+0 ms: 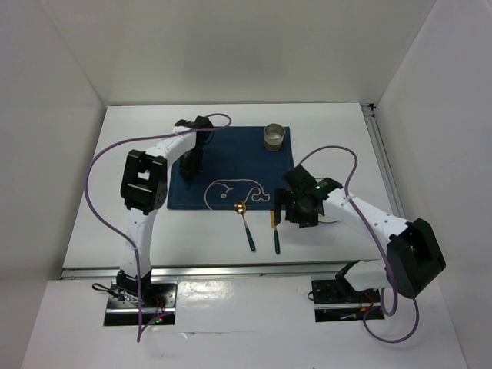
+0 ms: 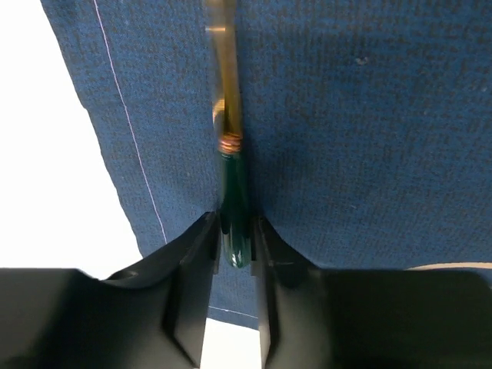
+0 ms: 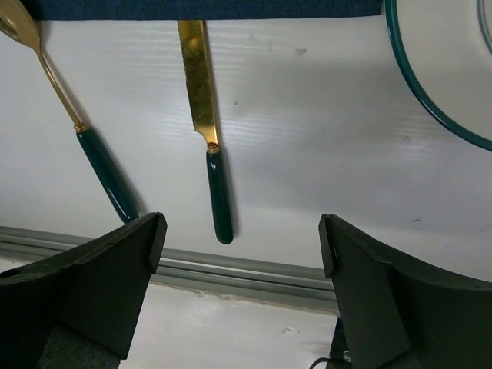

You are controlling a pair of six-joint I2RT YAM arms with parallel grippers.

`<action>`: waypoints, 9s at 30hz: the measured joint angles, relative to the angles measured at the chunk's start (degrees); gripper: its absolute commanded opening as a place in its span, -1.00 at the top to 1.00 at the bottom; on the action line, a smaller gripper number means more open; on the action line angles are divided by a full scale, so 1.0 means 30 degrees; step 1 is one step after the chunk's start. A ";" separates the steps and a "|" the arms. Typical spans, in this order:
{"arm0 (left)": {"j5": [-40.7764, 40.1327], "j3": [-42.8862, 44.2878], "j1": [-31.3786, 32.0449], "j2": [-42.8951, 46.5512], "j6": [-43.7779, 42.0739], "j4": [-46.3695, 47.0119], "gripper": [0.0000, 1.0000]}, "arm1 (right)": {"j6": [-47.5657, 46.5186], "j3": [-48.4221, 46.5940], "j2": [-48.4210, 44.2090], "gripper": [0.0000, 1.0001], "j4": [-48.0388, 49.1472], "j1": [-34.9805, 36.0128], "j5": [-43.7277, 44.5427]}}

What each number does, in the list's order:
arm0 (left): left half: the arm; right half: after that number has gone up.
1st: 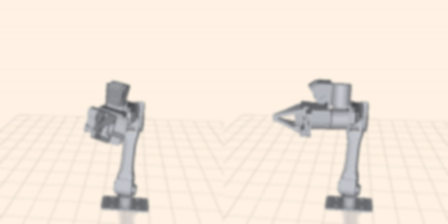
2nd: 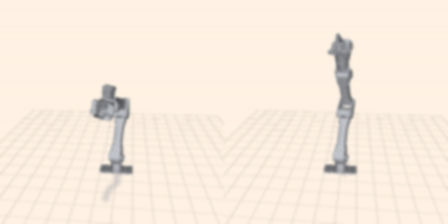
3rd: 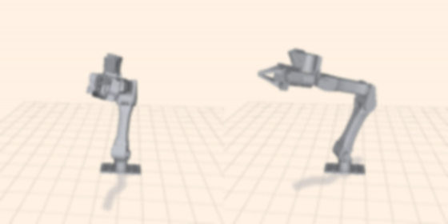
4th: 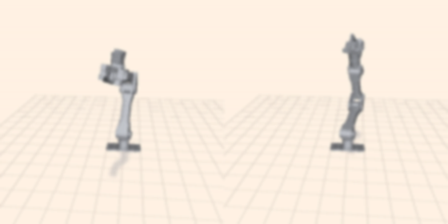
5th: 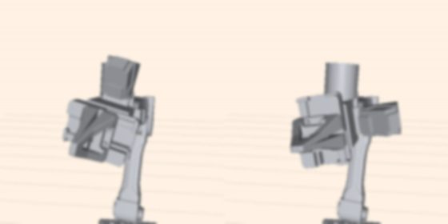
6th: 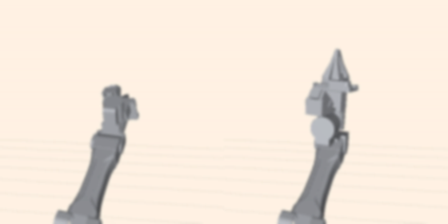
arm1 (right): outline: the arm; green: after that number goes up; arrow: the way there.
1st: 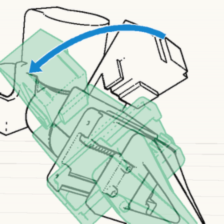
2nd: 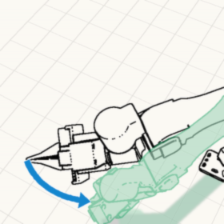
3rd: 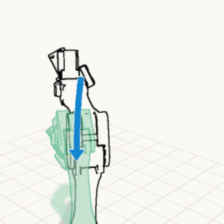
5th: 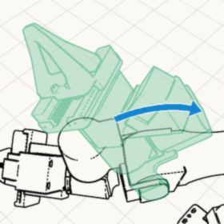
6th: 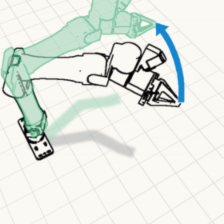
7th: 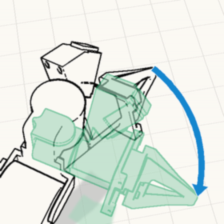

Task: Set the dinner table for one person

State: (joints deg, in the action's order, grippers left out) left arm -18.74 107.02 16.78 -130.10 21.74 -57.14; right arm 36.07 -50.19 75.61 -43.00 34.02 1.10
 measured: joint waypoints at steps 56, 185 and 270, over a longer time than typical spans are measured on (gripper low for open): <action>0.1960 0.1800 -0.0189 0.8582 0.1384 -0.2958 -0.56 | -0.4036 -0.8976 1.0018 1.00 0.0758 -0.2637 0.1545; 0.2914 -0.8313 -0.1195 1.3420 0.4335 0.1486 -0.54 | 0.0852 -0.6929 0.6921 -0.69 0.7169 0.1304 -0.1013; 0.4889 -0.3300 -0.1945 1.3916 0.2790 -0.0612 -0.54 | -0.2310 -1.0244 1.2101 -0.57 0.4051 -0.2514 -0.1173</action>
State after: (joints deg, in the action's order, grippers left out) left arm -4.08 97.12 10.94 -88.36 30.11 -58.98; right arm 29.15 -80.93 111.92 -30.85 26.48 -2.42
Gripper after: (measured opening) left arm 0.774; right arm 0.664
